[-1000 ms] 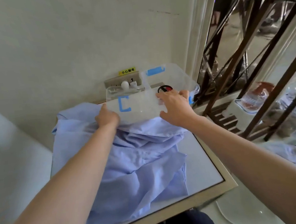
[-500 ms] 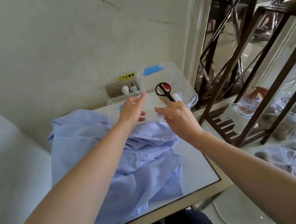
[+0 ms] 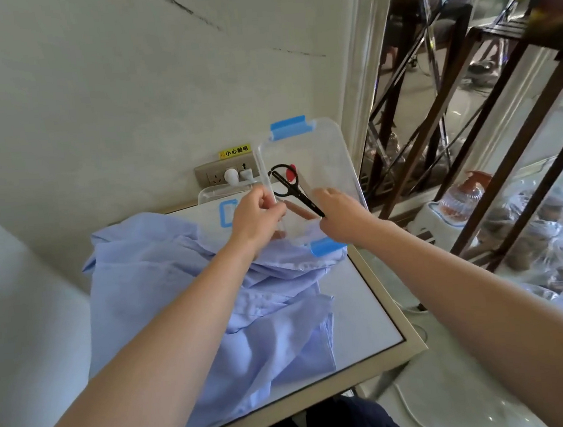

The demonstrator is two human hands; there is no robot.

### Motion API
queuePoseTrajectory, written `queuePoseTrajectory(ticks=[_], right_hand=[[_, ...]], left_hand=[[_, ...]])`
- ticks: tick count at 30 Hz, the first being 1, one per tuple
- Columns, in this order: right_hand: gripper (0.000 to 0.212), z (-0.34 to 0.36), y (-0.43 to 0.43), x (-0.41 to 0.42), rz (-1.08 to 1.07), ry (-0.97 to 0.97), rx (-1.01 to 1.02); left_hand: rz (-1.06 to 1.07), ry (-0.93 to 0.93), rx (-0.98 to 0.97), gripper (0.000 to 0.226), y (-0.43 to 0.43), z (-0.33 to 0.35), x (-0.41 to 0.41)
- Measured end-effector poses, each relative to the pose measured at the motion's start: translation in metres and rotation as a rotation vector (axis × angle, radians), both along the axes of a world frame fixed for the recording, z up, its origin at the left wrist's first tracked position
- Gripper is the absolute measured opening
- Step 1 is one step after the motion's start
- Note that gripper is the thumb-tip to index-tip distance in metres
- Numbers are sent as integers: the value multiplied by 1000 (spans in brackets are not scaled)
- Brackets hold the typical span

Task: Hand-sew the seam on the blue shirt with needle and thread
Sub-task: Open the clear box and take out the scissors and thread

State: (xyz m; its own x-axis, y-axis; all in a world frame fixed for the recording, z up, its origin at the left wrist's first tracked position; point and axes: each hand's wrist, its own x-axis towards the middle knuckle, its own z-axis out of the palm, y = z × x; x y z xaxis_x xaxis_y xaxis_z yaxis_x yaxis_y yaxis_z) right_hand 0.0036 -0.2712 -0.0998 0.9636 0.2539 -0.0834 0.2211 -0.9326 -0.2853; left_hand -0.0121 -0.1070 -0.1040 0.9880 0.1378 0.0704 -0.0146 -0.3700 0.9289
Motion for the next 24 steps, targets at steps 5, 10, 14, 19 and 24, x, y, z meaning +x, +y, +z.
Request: queuePoseTrajectory(ticks=[5,10,14,19,24], right_hand=[[32,-8,14,9,-43,-20,-88],[35,-16,22,17,18,45,-229],[32,-12,23,16,29,15,-87],[15,29,28,-6,-73,-328,790],[14,25,35,-27,-6,-137,733]], left_hand=[[-12,0,49,24,3,-1,-4],[-9,-6,41,25,10,-4,-5],[6,9,-30,26,12,1,-6],[239,25,-220,23,30,12,3],[545,-45,-229,20,60,9,-6]])
